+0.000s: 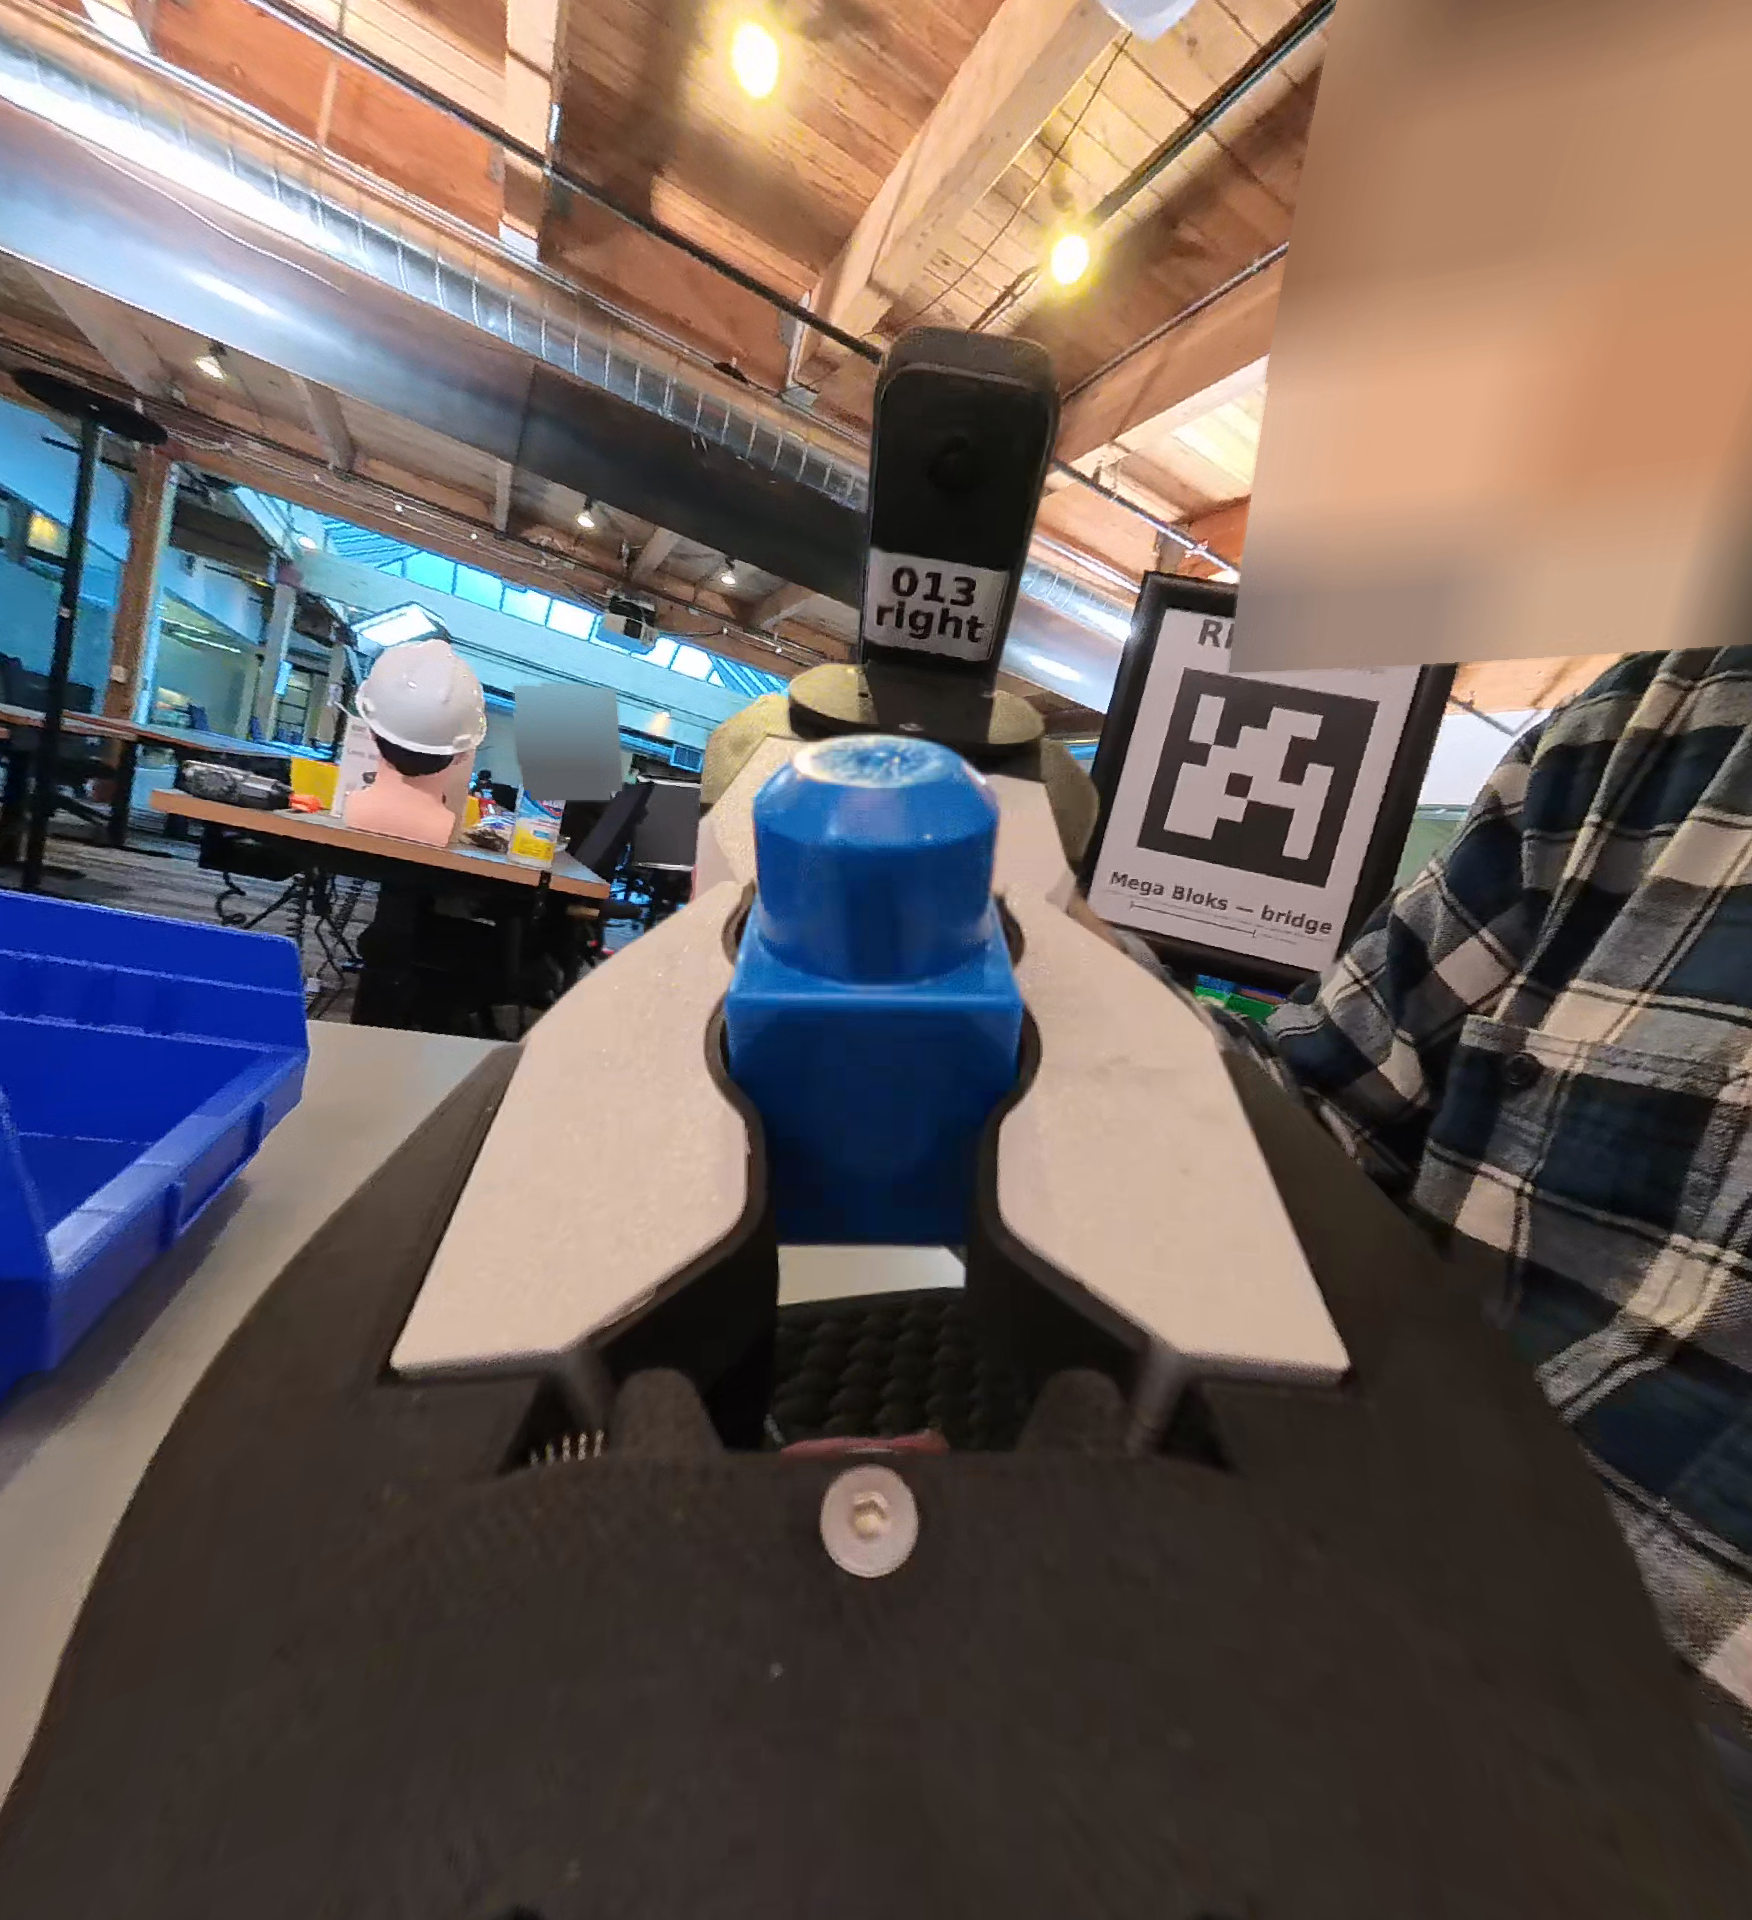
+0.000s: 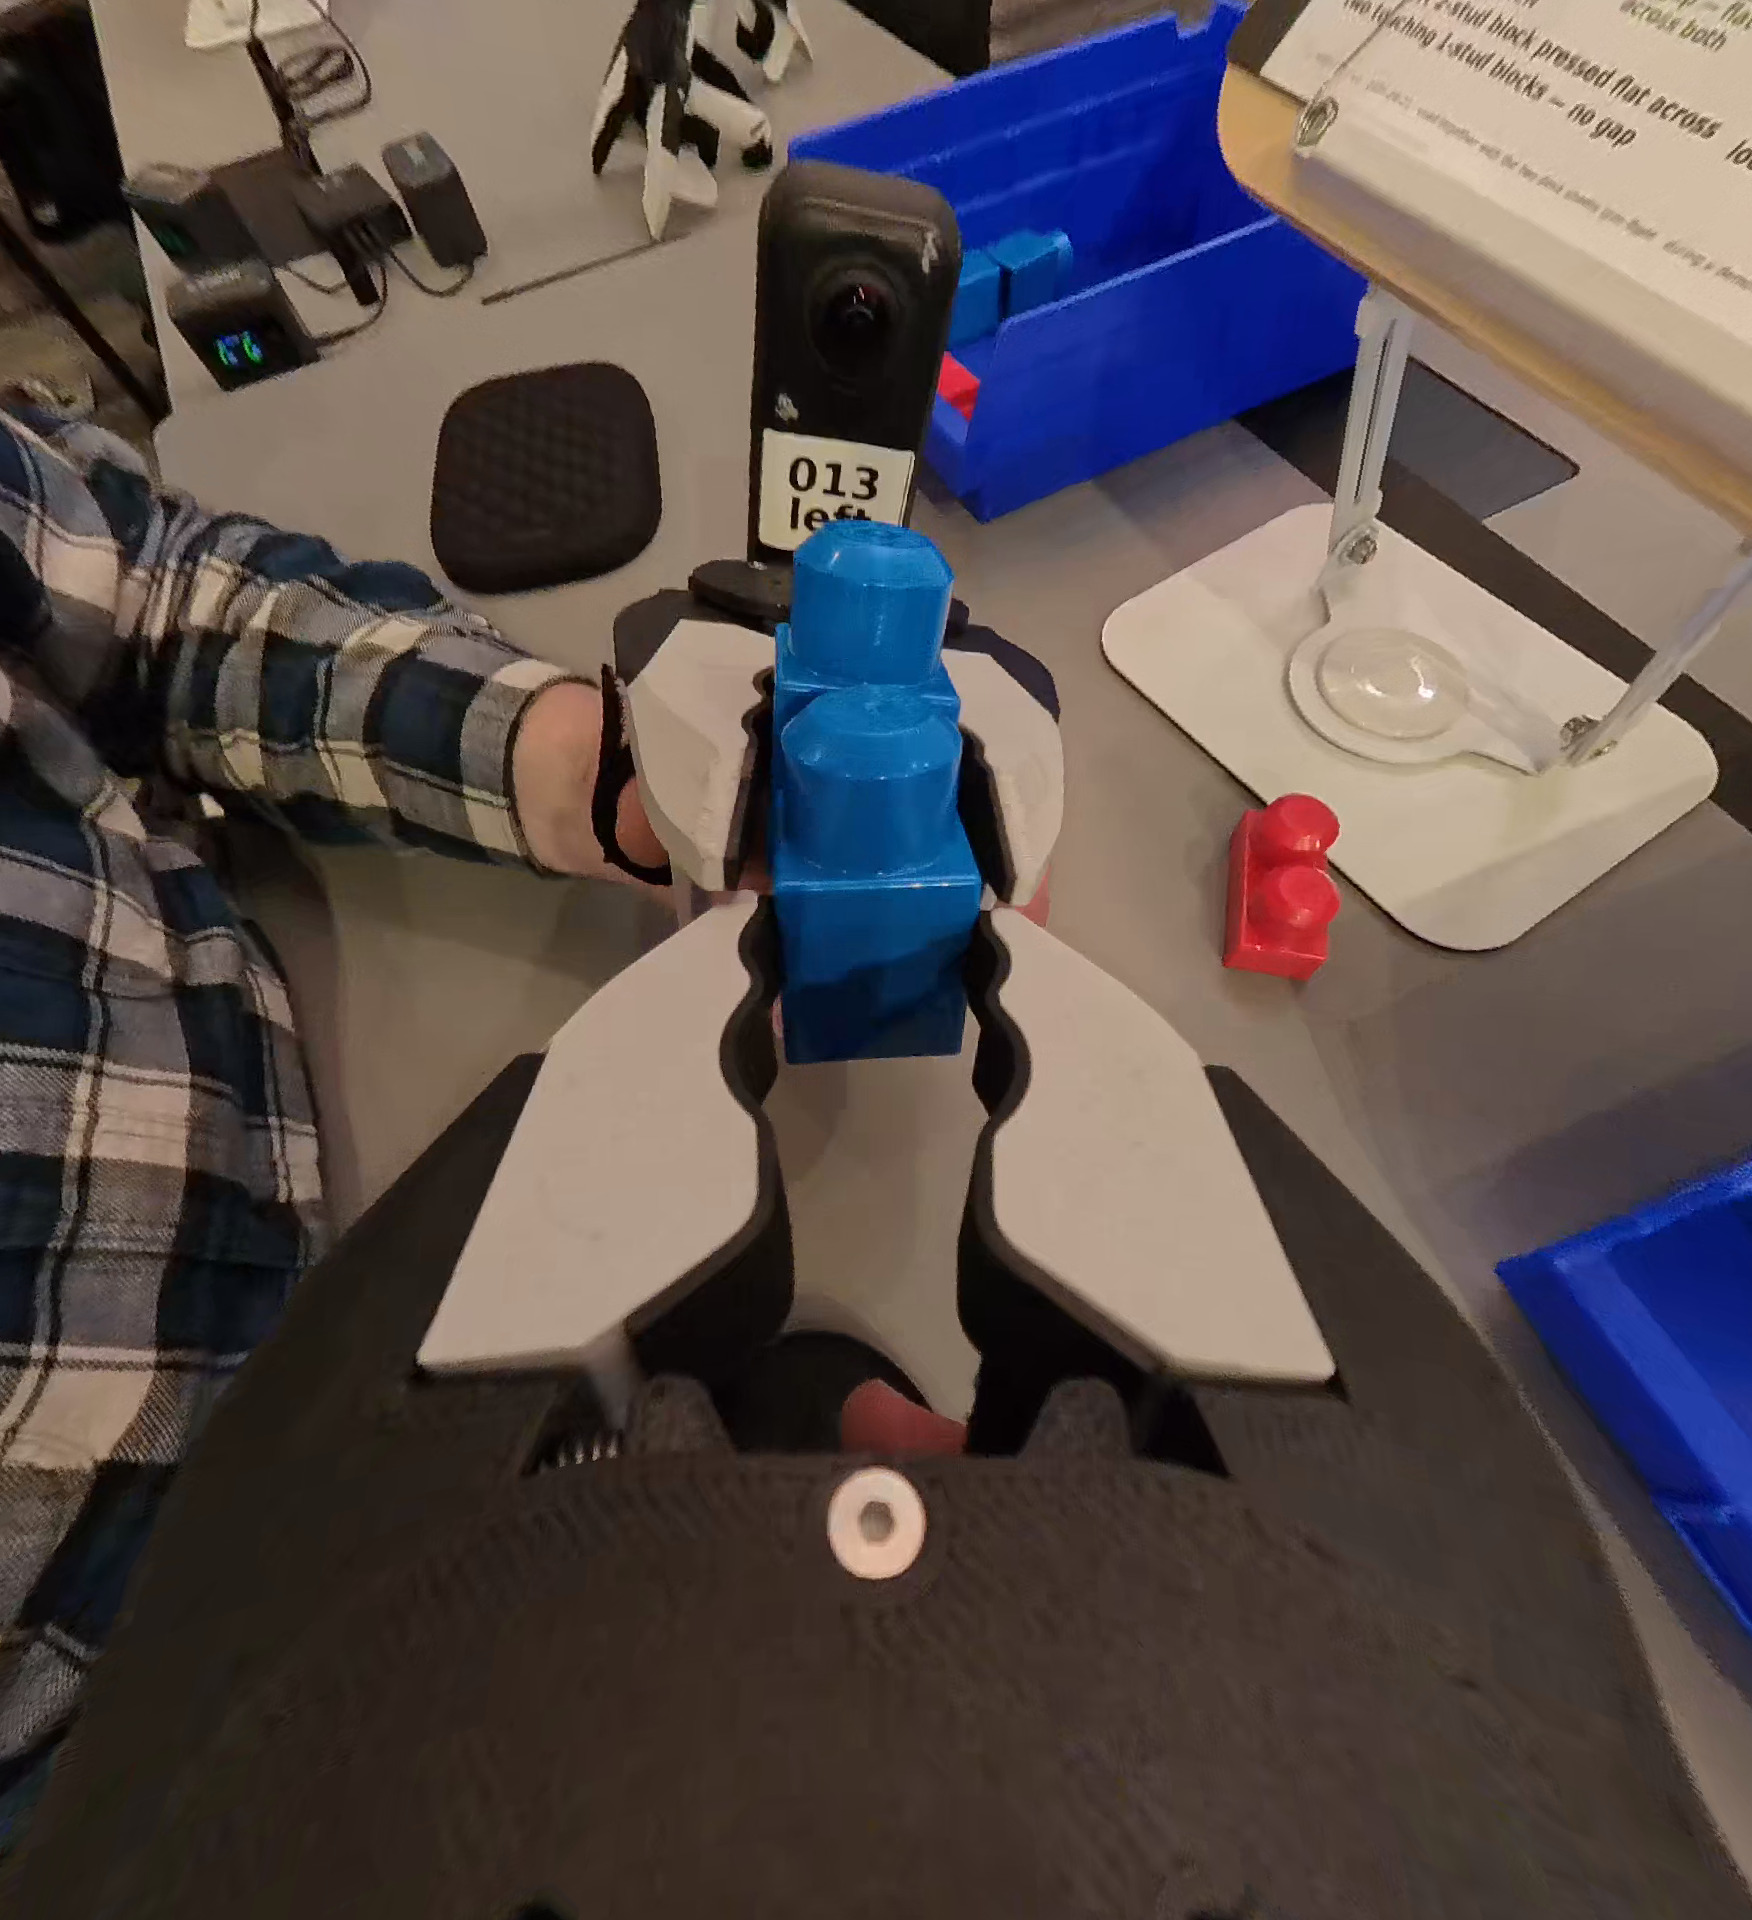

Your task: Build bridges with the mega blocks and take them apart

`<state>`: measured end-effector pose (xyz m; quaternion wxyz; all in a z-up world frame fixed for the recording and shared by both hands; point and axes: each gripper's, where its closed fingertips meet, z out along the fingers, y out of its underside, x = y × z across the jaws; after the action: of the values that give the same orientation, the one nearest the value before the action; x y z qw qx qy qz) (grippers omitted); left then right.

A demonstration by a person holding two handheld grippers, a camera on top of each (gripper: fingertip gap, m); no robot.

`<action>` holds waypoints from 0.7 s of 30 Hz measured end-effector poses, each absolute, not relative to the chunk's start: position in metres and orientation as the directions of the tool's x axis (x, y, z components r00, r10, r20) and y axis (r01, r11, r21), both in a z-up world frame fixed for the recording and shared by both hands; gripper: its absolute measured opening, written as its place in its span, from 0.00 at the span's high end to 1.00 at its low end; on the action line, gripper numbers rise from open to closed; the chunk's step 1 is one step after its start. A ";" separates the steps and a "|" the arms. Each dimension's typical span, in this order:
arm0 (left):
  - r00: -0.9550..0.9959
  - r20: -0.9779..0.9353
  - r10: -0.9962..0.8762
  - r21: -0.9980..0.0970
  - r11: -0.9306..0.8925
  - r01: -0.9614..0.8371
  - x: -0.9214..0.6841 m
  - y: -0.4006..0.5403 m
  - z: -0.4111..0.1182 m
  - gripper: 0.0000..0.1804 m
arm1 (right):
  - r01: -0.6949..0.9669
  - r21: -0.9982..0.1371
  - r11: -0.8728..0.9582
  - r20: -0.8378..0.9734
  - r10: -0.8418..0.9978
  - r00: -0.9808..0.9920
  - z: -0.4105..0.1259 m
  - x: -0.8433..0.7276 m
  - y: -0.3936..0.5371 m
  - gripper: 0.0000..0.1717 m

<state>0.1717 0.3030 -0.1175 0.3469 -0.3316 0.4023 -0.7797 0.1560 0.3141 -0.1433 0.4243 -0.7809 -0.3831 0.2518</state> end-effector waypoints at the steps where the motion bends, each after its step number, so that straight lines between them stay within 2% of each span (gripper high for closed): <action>1: -0.546 0.241 -0.802 -0.852 -0.445 0.277 0.170 0.304 -0.116 0.78 | 0.370 -0.862 -0.346 -0.073 0.808 0.585 -0.142 0.155 0.316 0.79; 9: -0.547 0.286 -0.787 -0.811 -0.502 0.299 0.166 0.312 -0.109 0.78 | 0.393 -0.843 -0.368 -0.083 0.810 0.581 -0.146 0.152 0.321 0.79; 12: -0.528 0.281 -0.801 -0.833 -0.477 0.281 0.167 0.313 -0.114 0.78 | 0.433 -0.829 -0.355 -0.050 0.817 0.574 -0.149 0.152 0.322 0.79; 16: -0.546 0.298 -0.783 -0.802 -0.515 0.302 0.164 0.315 -0.110 0.77 | 0.341 -0.873 -0.349 -0.098 0.810 0.578 -0.137 0.148 0.327 0.79; 21: -0.490 0.239 -0.838 -0.873 -0.406 0.269 0.167 0.312 -0.115 0.76 | 0.318 -0.883 -0.344 -0.113 0.815 0.568 -0.141 0.149 0.325 0.79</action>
<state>0.1671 0.3124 -0.1155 0.3632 -0.3507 0.4060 -0.7617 0.1494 0.3247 -0.1406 0.4384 -0.7694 -0.3683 0.2833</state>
